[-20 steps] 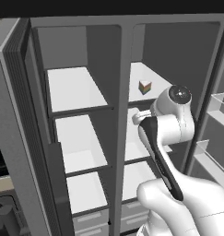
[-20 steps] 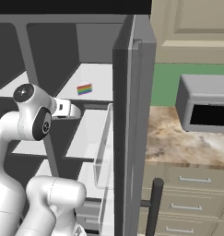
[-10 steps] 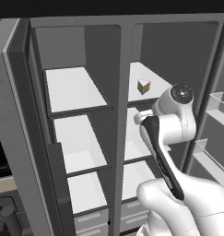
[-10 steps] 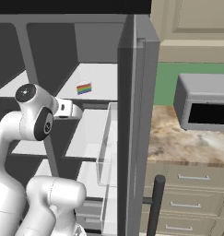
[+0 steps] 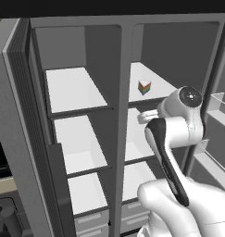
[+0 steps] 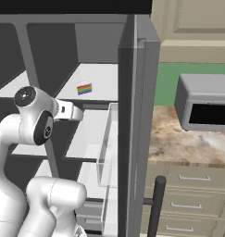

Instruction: Take the cake and cupcake from the fridge and place them on the empty tray on the dining counter.

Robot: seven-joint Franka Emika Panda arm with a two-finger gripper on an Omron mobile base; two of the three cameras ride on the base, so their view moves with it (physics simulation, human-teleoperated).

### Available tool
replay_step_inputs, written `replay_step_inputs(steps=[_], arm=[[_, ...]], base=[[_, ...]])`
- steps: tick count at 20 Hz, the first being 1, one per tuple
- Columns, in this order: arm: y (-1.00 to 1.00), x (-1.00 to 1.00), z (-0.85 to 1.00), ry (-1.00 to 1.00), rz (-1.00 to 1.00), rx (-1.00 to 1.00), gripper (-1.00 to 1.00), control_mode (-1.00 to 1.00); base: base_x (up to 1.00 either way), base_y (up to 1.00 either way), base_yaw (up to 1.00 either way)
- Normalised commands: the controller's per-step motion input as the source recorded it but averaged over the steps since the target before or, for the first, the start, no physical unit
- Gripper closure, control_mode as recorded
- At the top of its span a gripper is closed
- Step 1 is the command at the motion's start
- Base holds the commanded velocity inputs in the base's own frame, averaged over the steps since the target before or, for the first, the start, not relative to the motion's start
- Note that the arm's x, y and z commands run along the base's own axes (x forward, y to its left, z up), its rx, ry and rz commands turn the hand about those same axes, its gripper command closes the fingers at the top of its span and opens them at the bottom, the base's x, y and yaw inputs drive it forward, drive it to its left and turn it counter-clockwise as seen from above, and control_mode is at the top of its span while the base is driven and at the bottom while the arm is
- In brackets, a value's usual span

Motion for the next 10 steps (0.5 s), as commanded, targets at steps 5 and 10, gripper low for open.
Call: replay_step_inputs(steps=[5,10], arm=[[-0.19,-0.16,0.0,-0.02,-0.04,0.22,-1.0,-1.0],[-0.06,0.05,0.0,0.14,0.0,0.07,-1.0,-1.0]], base=[[0.0,0.0,0.0],[0.0,0.0,0.0]])
